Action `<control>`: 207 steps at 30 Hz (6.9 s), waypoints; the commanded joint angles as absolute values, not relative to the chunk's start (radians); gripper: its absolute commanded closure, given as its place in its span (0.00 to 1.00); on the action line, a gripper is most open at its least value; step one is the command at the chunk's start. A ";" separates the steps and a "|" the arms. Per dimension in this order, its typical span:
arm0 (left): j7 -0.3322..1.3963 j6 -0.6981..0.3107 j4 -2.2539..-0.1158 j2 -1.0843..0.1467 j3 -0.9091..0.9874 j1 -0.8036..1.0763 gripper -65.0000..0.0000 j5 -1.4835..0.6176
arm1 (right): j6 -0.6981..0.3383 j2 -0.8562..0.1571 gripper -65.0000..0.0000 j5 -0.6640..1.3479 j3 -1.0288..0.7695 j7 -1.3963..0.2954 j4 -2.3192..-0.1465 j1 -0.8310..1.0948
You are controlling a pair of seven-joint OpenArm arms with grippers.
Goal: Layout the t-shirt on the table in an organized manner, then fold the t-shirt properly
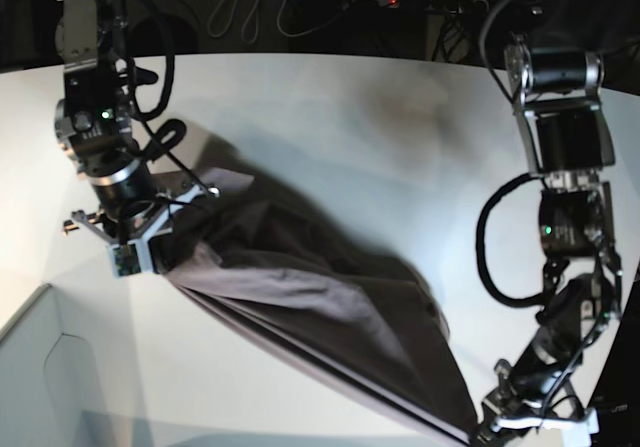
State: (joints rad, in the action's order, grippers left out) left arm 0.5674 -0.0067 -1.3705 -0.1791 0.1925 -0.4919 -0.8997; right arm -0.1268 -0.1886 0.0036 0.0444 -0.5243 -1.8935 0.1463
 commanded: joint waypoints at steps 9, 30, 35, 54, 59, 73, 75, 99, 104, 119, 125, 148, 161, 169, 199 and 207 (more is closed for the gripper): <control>0.495 -0.004 -0.826 -0.097 0.174 -0.742 0.99 -0.901 | -0.094 -0.199 1.00 -0.007 0.013 -0.510 -1.867 0.117; 0.424 0.004 -1.214 -0.104 0.045 -0.303 0.46 -0.901 | -0.094 -0.214 1.00 -0.007 0.015 -0.510 -1.776 0.094; 0.424 -0.001 -1.152 -0.099 0.044 -0.252 0.46 -0.846 | -0.094 -0.213 1.00 -0.007 0.018 -0.510 -1.776 0.097; 0.423 -0.004 -0.875 0.002 0.047 -0.389 0.46 -0.558 | -0.094 -0.211 1.00 -0.007 0.015 -0.519 -1.774 0.101; 0.423 -0.004 -0.839 0.002 0.047 -0.407 0.47 -0.558 | -0.094 -0.211 1.00 -0.007 0.015 -0.519 -1.768 0.101; 0.424 -0.004 -0.849 0.022 0.018 -0.418 1.00 -0.561 | -0.094 -0.211 1.00 -0.007 0.016 -0.512 -1.722 0.099; 0.426 -0.004 -0.881 0.016 -0.018 -0.415 1.00 -0.568 | -0.094 -0.211 1.00 -0.007 0.015 -0.512 -1.722 0.096; 0.432 -0.004 -1.560 -0.188 0.394 -0.165 1.00 -0.570 | -0.094 -0.213 0.61 -0.005 0.188 -0.519 -1.778 0.216; 0.432 -0.005 -1.580 -0.213 0.410 -0.119 1.00 -0.572 | -0.090 -0.213 0.54 -0.005 0.182 -0.519 -1.888 0.328; 0.429 -0.005 -1.606 -0.237 0.515 0.021 1.00 -0.572 | -0.094 -0.002 0.52 -0.005 0.199 -0.512 -1.704 0.331; 0.429 -0.005 -1.612 -0.226 0.509 0.030 1.00 -0.572 | -0.094 0.005 0.52 -0.005 0.278 -0.510 -1.600 0.275; 0.424 -0.005 -1.626 -0.208 0.516 0.090 1.00 -0.572 | -0.090 -0.007 0.84 -0.002 0.274 -0.515 -1.336 0.076; 0.424 -0.005 -1.917 -0.209 0.518 0.211 1.00 -0.572 | -0.093 -0.117 1.00 -0.002 0.065 -0.535 -1.982 0.297; 0.427 -0.005 -1.949 -0.214 0.513 0.171 1.00 -0.572 | -0.094 -0.119 1.00 -0.002 -0.030 -0.530 -2.025 0.226; 0.424 -0.005 -1.067 -0.236 0.176 -1.101 1.00 -0.570 | -0.170 -0.259 1.00 -0.005 -0.024 -0.535 -1.483 -0.888; 0.429 -0.005 -1.027 -0.199 0.174 -1.242 1.00 -0.570 | -0.170 -0.262 1.00 -0.005 -0.022 -0.530 -1.391 -1.076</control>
State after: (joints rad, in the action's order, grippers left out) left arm 0.4538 -0.0040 -1.0126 -0.1856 0.1719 -1.1980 -0.5697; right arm -0.1753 -0.2543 -0.0071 -0.0200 -0.5648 -1.3788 -1.0309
